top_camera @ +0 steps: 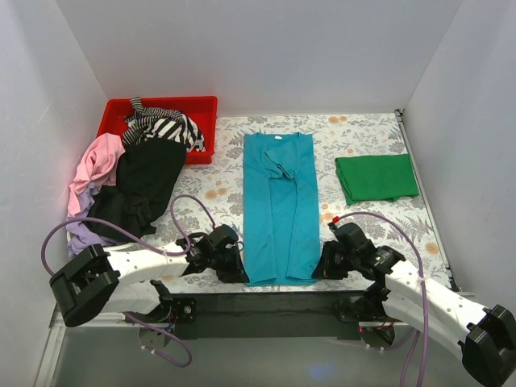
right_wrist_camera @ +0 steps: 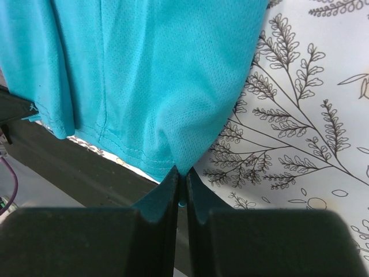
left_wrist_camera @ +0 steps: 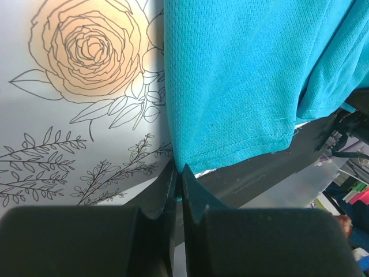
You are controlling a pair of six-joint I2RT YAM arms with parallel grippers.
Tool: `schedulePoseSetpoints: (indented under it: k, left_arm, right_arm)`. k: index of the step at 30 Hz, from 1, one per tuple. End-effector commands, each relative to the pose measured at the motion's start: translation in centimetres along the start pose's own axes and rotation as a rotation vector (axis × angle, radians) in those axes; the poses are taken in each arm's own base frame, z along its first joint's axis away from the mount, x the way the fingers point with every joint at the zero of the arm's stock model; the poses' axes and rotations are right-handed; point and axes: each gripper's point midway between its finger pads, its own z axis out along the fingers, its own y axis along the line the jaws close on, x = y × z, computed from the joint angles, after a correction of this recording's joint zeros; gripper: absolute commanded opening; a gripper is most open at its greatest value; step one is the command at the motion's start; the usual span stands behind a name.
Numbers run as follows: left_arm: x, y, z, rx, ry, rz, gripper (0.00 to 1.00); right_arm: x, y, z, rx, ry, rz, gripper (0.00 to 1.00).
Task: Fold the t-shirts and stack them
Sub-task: Fold the tshirt
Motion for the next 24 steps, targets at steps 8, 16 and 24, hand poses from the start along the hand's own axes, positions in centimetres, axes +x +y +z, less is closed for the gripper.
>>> schedulePoseSetpoints:
  k: [8,16,24]
  left_arm:
    - [-1.4,-2.7,-2.4,0.026,-0.058,0.066,0.00]
    - [-3.2,-4.9,-4.3,0.002,-0.107,0.122,0.00]
    - [-7.6,-5.8,-5.2,-0.111,-0.281,0.143,0.00]
  right_arm:
    - [-2.8,3.6,-2.1,-0.071,-0.078,-0.080,0.09]
    - [-5.2,5.6,-3.9,-0.067,-0.132,-0.135,0.09]
    - [-9.2,6.9,-4.9,0.007,-0.223,-0.195,0.12]
